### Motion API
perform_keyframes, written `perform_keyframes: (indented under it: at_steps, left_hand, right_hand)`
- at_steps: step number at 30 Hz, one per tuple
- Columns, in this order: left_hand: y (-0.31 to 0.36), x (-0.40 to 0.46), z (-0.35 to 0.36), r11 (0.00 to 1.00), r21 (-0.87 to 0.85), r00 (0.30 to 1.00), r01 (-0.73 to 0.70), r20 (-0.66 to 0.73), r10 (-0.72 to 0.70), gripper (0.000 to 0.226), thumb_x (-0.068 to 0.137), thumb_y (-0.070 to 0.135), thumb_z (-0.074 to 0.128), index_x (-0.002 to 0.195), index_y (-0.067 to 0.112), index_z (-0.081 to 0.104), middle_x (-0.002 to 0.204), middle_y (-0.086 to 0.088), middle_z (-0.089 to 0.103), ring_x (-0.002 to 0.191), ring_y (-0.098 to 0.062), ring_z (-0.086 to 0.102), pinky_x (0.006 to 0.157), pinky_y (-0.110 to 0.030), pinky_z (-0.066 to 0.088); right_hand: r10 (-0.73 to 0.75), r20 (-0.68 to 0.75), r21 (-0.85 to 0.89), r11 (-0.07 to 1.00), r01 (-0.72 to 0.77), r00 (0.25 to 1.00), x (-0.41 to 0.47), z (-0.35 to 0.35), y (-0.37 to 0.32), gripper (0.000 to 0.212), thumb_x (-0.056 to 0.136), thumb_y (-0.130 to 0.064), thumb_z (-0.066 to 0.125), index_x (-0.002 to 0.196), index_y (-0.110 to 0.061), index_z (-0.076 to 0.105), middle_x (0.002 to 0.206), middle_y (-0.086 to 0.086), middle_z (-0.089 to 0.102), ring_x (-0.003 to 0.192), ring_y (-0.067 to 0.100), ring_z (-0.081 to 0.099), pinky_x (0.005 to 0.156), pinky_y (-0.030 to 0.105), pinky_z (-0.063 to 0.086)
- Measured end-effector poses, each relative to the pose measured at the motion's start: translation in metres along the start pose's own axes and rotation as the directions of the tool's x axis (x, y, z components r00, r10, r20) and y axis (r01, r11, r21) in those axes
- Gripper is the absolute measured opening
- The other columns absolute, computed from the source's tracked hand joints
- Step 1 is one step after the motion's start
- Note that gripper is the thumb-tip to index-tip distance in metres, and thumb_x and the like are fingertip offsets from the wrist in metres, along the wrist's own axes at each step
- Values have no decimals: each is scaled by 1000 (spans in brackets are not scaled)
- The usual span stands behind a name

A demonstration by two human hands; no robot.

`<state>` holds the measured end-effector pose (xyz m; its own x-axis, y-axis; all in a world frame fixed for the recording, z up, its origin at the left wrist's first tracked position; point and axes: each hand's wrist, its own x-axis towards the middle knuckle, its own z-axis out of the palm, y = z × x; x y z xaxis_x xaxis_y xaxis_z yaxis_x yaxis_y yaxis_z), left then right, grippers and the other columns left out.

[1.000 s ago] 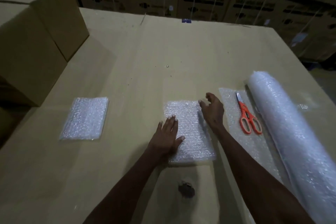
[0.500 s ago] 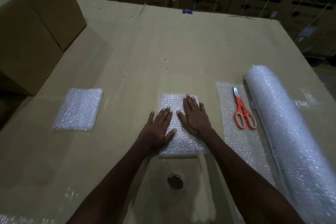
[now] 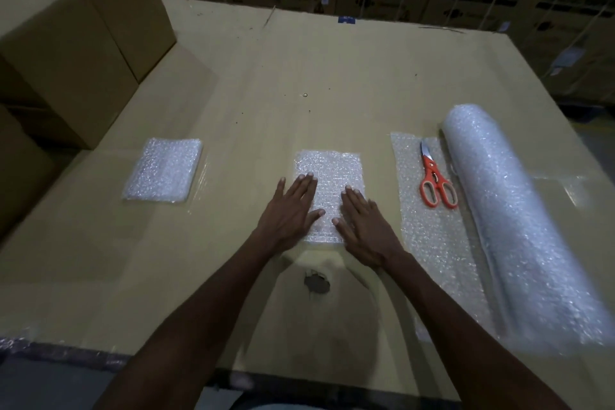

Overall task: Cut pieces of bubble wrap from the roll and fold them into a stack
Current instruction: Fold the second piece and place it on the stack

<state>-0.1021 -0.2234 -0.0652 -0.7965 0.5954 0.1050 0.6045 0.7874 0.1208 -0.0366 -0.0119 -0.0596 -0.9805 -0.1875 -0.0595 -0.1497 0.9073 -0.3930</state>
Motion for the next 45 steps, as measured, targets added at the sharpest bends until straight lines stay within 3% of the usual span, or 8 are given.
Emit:
perform_keyframes:
  at_steps: [6, 14, 18, 24, 29, 34, 42, 45]
  left_hand:
    - [11, -47, 5, 963, -246, 991, -111, 41, 125, 70, 97, 60, 44, 152, 17, 39, 159, 0, 38, 142, -23, 41, 112, -39, 38]
    - [10, -59, -10, 955, -250, 978, -162, -170, 122, 26, 89, 29, 47, 102, 22, 69, 104, 2, 73, 91, -27, 68, 63, -33, 52]
    - [4, -49, -17, 789, -613, 982, 43, -118, -144, 27, 84, 38, 65, 101, 21, 76, 96, 3, 77, 81, -14, 71, 71, -25, 51]
    - [-9, -17, -30, 531, -813, 901, 238, -19, -434, 51, 82, 32, 81, 128, 20, 63, 103, 8, 65, 81, -8, 61, 78, -25, 50]
    - [-15, -12, -20, 741, -594, 877, 314, -118, -467, 66, 96, 34, 62, 152, 13, 34, 155, -2, 37, 138, -19, 40, 107, -34, 38]
    - [-15, 1, -1, 920, -343, 971, 188, -78, -227, 61, 106, 36, 35, 158, 7, 20, 166, -7, 17, 153, -22, 12, 124, -43, 5]
    - [-18, 13, 26, 987, -157, 990, 34, -130, -55, 53, 104, 34, 37, 142, -1, 51, 154, -18, 41, 142, -29, 41, 114, -51, 35]
    - [-26, 21, 29, 994, -106, 994, -10, -110, -2, 55, 105, 35, 34, 142, -2, 51, 154, -19, 41, 142, -30, 42, 112, -52, 38]
  right_hand:
    - [-144, -44, 99, 984, 147, 989, -41, -6, 6, 61, 95, -56, 54, 143, -20, 59, 154, -3, 50, 140, 19, 50, 110, 40, 46]
    - [-116, -203, 182, 971, 154, 972, -42, -25, 10, 33, 85, -14, 68, 117, -10, 76, 113, 7, 77, 101, 24, 75, 88, 37, 59]
    - [25, -116, 409, 912, 25, 993, -29, -41, 13, 27, 86, -6, 77, 112, -13, 78, 98, 3, 77, 78, -6, 67, 77, 11, 48]
    - [265, -2, 835, 531, -145, 964, 15, -67, 16, 29, 83, -3, 81, 109, -15, 76, 85, 13, 64, 77, 17, 61, 75, 30, 56]
    - [301, 3, 791, 583, -186, 953, 64, -65, 11, 32, 85, 1, 79, 116, 0, 70, 65, -5, 64, 58, 2, 60, 61, 21, 52]
    - [315, 30, 774, 594, -221, 949, 106, -54, 8, 35, 84, 5, 78, 118, 2, 67, 54, -12, 63, 54, -3, 60, 56, 12, 48]
    - [423, -105, 747, 631, -209, 900, 135, -28, 10, 41, 82, -10, 85, 120, -1, 71, 82, 6, 72, 71, 13, 64, 72, 29, 55]
    - [463, -280, 557, 792, -251, 841, 130, -30, 3, 42, 85, -13, 81, 124, -6, 70, 109, 11, 76, 97, 22, 72, 93, 36, 56]
